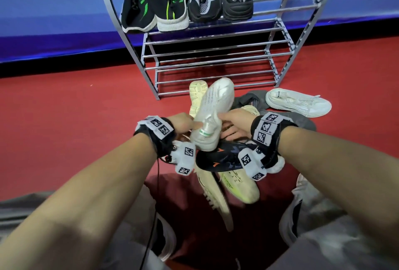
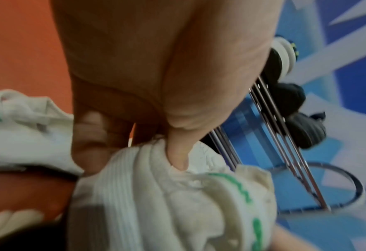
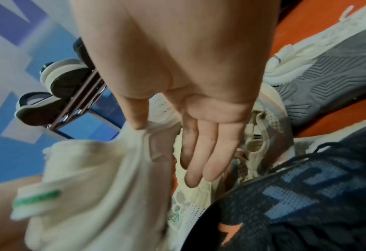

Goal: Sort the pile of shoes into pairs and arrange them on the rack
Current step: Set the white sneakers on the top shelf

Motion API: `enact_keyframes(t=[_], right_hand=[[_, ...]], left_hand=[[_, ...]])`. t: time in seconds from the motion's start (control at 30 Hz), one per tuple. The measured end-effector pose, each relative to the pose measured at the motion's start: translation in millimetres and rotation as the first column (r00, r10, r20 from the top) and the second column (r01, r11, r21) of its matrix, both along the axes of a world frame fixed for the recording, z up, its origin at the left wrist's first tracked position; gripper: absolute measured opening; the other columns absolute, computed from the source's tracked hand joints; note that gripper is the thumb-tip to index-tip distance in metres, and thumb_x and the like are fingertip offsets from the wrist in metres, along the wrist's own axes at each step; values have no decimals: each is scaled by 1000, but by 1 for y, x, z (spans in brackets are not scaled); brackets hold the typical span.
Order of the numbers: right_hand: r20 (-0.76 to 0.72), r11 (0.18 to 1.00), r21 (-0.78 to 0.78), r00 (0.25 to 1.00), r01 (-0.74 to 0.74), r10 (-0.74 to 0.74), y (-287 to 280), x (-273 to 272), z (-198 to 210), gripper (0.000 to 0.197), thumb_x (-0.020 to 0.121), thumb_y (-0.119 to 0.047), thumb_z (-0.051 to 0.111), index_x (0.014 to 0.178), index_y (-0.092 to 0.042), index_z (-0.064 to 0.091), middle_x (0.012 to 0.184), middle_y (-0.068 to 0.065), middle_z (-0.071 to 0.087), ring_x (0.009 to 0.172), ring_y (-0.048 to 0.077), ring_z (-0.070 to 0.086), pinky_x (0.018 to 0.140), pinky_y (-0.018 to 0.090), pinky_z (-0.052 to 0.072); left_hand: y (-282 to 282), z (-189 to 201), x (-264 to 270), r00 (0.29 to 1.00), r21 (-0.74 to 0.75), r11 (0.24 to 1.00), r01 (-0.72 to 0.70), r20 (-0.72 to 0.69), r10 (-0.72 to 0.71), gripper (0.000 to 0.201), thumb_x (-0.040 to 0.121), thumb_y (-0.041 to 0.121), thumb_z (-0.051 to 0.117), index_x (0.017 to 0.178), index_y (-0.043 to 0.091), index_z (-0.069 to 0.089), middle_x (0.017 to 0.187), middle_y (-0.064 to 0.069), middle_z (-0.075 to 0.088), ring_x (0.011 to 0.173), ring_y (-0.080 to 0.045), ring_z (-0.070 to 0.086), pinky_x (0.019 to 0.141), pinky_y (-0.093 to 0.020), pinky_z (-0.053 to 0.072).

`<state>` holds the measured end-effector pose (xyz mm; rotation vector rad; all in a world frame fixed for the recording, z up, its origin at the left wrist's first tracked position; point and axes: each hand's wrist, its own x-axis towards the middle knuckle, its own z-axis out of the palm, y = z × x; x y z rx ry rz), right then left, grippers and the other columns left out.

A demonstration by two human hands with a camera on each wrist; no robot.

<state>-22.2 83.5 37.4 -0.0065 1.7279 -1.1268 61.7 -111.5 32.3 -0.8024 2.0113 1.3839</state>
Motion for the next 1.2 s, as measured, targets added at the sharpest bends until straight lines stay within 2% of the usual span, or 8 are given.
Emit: enact_keyframes(t=[0.2,0.37,0.5,0.67,0.77,0.87,1.0,1.2], right_hand=[[-67,988,155,997,-29,40,22,-12,-11,43,92,-36,62,123,-8,57,106,12,65,88,29,67,84,39,56],[-7,979,204,1000,-28,30,28,-15,-21,42,92,-31,63,125,-7,56,105,12,61,82,27,65,74,37,56],[93,987,150,995,-51,37,31,-15,-17,33,90,-22,64,120,-11,59,109,9,66,92,29,66,86,42,54],[-7,981,186,998,-55,58,33,-15,-10,16,89,5,56,97,-10,59,84,11,60,66,19,57,48,25,54],[2,982,177,997,-70,71,33,-14,-8,25,89,10,50,109,-3,58,76,12,52,59,19,49,41,22,51],[-1,973,211,995,-97,99,31,-16,-9,26,90,6,55,111,-7,59,82,11,60,63,19,57,46,26,54],[-9,959,249,990,-133,139,30,-17,-15,27,89,1,60,111,-16,60,99,10,67,73,20,64,67,35,57],[9,965,230,992,-124,125,29,-17,-15,31,90,1,60,117,-13,59,113,13,67,92,28,65,82,43,56]], left_hand=[[56,-20,10,998,121,992,-18,67,10,33,90,30,69,100,0,59,81,-14,59,59,-20,55,48,-27,52],[69,-34,10,998,6,998,55,36,-55,30,90,34,67,84,5,62,72,-10,61,64,-23,55,62,-31,48],[76,-36,10,983,-202,965,168,-35,-178,44,90,43,66,108,2,65,96,-11,65,83,-23,57,71,-28,41],[70,-21,2,987,-117,981,153,-31,-157,55,93,61,47,100,9,65,80,-6,67,64,-19,60,58,-25,46],[34,-25,-1,996,-172,983,-70,-66,59,43,101,39,43,99,3,67,97,-17,71,71,-26,61,61,-29,48],[-10,-44,12,994,-453,885,-105,-11,112,30,91,24,55,108,2,67,109,-19,70,84,-28,61,71,-33,51],[-37,-80,41,967,-581,811,-69,160,197,62,81,42,65,132,9,52,131,-18,57,118,-38,56,103,-46,45],[-41,-117,48,972,-491,870,38,221,82,56,61,33,56,110,6,59,105,-17,70,96,-36,67,88,-45,56]])
